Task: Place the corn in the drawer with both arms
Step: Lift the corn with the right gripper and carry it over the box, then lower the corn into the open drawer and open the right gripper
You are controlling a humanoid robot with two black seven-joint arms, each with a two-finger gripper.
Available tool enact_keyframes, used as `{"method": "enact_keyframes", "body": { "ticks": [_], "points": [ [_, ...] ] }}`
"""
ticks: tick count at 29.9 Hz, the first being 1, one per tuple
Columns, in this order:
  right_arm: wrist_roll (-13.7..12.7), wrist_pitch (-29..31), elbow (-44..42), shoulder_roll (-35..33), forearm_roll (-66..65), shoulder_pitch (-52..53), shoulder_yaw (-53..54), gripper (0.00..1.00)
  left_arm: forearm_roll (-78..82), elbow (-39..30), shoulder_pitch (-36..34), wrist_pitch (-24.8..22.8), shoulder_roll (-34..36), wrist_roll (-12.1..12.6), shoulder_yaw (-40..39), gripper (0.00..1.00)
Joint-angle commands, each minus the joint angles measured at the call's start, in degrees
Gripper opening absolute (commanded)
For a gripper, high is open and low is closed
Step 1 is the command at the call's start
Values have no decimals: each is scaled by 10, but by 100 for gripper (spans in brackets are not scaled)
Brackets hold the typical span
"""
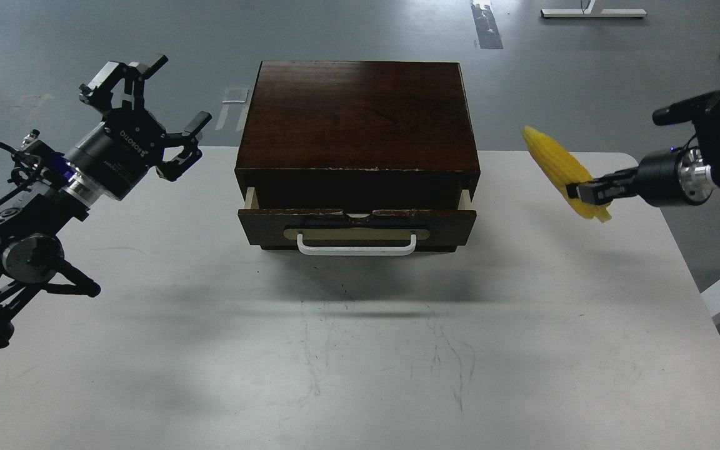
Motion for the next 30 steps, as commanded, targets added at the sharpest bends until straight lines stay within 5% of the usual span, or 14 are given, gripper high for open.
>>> {"method": "enact_keyframes", "body": {
  "ticks": [1,7,13,22,30],
  "points": [
    [0,2,25,-4,0,79,-1,13,0,0,0,0,0,0,-2,98],
    [0,6,66,45,-3,217,-43,14,0,-1,-1,0,2,0,-9,98],
    [0,2,104,168,-6,311,-107,14,1,-1,-1,0,3,0,-15,98],
    [0,-35,150,281,-49,348,-162,14,2,-2,-3,0,8,0,-16,98],
    [0,-103,163,300,-112,345,-213,14,2,-11,-2,0,16,0,-16,98]
  ]
}}
